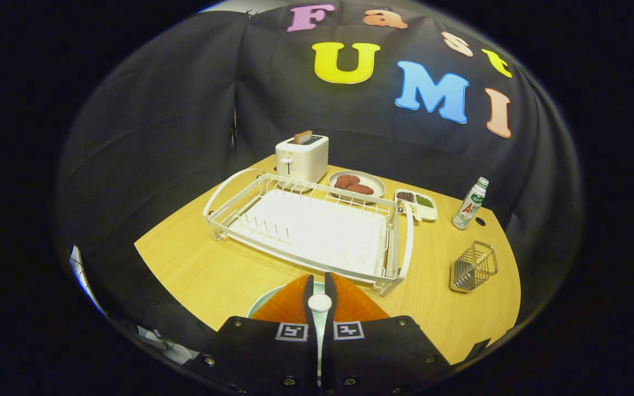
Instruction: Take the plate from the dish rack, then take the spoon from the basket and place it into the plate.
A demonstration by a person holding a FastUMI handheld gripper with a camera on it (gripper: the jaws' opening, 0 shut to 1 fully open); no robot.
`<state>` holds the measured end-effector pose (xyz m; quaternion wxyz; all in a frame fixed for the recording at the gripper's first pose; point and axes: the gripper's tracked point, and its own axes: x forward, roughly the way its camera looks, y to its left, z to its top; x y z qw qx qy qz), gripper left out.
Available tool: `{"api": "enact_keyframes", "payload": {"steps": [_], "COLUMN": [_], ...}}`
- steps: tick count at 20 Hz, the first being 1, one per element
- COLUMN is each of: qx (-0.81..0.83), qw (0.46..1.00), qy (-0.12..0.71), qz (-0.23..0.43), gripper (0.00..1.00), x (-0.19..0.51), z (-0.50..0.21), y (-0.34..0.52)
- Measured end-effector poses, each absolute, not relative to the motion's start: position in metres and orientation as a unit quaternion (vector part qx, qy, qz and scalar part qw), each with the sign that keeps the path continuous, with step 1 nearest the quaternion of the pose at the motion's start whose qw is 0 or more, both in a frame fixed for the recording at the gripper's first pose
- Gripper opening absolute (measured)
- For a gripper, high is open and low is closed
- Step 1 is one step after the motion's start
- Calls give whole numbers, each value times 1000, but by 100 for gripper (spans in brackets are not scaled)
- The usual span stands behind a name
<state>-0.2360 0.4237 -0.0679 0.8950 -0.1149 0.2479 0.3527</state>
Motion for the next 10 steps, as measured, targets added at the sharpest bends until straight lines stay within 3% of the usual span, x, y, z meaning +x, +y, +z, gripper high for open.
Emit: {"api": "enact_keyframes", "payload": {"steps": [10], "qx": [-119], "qw": [890], "qy": [265], "qz": [353], "gripper": [7], "x": [-239], "z": [-92], "y": [427]}}
